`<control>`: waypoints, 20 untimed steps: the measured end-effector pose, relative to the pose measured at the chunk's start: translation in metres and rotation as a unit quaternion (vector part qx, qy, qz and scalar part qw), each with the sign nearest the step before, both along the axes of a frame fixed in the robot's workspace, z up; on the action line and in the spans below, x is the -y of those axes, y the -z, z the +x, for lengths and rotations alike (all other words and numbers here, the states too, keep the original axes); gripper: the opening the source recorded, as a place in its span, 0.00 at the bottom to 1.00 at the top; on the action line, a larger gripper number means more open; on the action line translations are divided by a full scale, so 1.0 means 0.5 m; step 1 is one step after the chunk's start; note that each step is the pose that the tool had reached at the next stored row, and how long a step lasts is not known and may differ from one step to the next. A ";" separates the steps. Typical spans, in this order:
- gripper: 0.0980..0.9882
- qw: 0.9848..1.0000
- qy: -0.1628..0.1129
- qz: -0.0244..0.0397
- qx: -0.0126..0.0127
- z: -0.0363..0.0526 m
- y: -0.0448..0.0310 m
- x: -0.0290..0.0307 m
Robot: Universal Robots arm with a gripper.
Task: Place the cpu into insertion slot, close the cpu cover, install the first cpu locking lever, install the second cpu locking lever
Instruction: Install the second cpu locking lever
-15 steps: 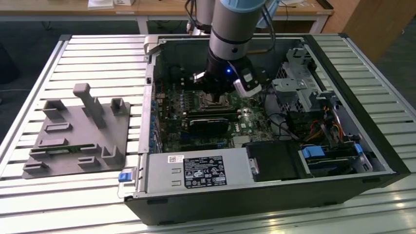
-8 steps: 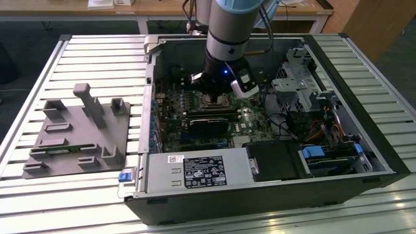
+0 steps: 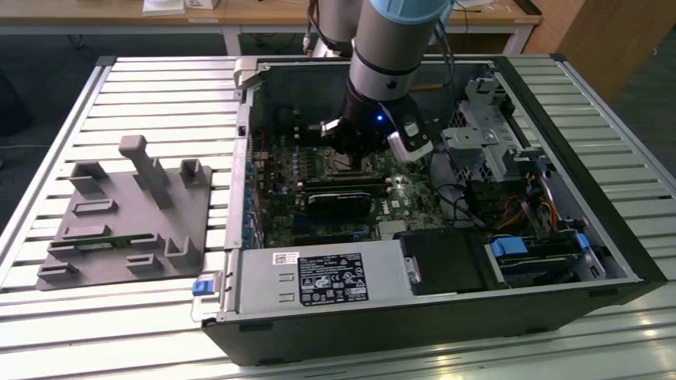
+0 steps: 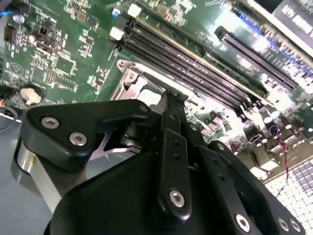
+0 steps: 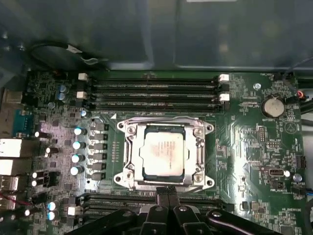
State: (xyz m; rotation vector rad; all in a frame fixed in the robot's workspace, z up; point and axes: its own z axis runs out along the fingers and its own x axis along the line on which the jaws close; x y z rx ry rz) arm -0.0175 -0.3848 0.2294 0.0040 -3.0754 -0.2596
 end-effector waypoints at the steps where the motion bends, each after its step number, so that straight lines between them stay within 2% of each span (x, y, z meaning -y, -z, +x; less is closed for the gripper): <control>1: 0.01 1.000 0.000 0.000 0.000 0.000 0.000 0.004; 4: 0.01 1.000 0.000 0.004 0.000 -0.006 0.000 0.011; 8: 0.01 1.000 0.000 0.010 0.000 -0.026 0.001 0.013; 11: 0.01 1.000 0.001 0.024 0.000 -0.038 0.001 0.014; 12: 0.01 1.000 0.001 0.026 0.000 -0.039 0.001 0.017; 16: 0.01 1.000 0.002 0.027 0.000 -0.043 0.002 0.031; 20: 0.01 1.000 0.002 0.027 0.000 -0.063 0.007 0.033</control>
